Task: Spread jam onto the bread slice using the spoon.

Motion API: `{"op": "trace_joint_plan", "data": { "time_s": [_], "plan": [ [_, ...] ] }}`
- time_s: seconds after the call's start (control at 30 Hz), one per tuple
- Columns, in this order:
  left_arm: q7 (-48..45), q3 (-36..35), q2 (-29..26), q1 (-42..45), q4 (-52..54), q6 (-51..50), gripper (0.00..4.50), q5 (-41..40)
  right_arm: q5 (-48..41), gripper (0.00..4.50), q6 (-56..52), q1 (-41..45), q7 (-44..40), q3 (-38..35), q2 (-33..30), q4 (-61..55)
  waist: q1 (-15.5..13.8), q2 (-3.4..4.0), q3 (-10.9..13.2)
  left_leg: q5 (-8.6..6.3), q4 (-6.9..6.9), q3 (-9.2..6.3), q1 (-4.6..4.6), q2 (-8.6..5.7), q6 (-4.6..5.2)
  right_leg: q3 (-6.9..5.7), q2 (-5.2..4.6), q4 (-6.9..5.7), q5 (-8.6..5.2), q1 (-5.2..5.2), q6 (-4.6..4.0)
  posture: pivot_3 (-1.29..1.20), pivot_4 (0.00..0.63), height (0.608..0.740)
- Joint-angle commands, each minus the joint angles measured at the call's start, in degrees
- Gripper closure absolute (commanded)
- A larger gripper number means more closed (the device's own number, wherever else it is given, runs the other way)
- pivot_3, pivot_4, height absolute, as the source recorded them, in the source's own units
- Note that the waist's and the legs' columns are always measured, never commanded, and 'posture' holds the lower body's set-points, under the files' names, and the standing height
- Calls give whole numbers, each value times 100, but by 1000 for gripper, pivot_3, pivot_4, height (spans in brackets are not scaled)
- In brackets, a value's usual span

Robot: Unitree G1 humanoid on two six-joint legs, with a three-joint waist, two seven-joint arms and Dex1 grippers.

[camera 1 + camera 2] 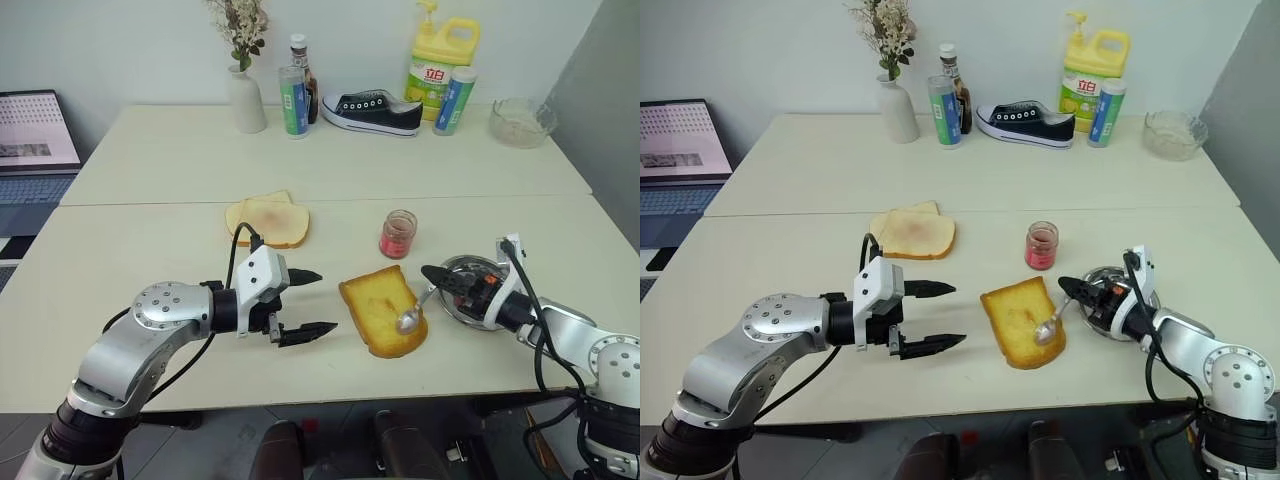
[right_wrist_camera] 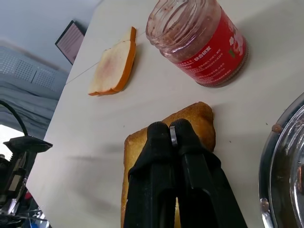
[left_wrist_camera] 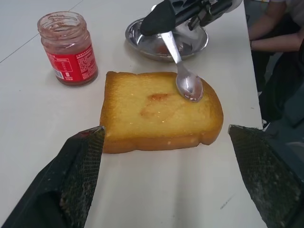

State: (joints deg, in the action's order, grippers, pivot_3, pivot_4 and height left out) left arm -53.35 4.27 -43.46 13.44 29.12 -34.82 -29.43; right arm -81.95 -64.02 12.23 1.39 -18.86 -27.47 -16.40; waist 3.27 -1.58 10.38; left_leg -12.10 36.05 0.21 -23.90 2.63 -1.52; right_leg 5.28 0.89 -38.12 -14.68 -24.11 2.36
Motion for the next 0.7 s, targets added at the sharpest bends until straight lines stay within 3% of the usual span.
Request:
{"op": "trace_joint_plan", "data": {
  "time_s": [0.03, 0.27, 0.47, 0.7],
  "plan": [
    [-15, -53, 53, 110, 89, 86, 172, -59, -419, 4477, 417, 415, 453, -26, 346, 18, 12, 0, 0, 0, 0, 1, 1, 1, 0, 1, 1, -1, 0, 0, 0, 0, 150, 740],
    [-28, -62, 56, 154, 84, 66, 172, -54, 279, 4477, 867, 642, 804, 186, 794, 502, -24, -1, -1, 0, 0, 0, -4, -1, 0, -1, -1, 4, 1, -1, -1, 0, 150, 740],
    [-30, -98, 27, 83, 140, 58, 172, -74, 340, 4477, 613, 214, 534, 158, 368, 198, -29, 0, -2, 0, 1, 4, -3, -3, 0, 3, -4, 2, 1, -1, -1, 0, 150, 740],
    [-32, -122, 50, 62, 84, 91, 172, -72, -445, 4477, 420, -132, 408, -52, -194, -134, -25, -3, -3, 0, 1, 1, 1, -1, 0, 2, -2, 0, 1, 2, -1, 0, 150, 740]
  ]
}}
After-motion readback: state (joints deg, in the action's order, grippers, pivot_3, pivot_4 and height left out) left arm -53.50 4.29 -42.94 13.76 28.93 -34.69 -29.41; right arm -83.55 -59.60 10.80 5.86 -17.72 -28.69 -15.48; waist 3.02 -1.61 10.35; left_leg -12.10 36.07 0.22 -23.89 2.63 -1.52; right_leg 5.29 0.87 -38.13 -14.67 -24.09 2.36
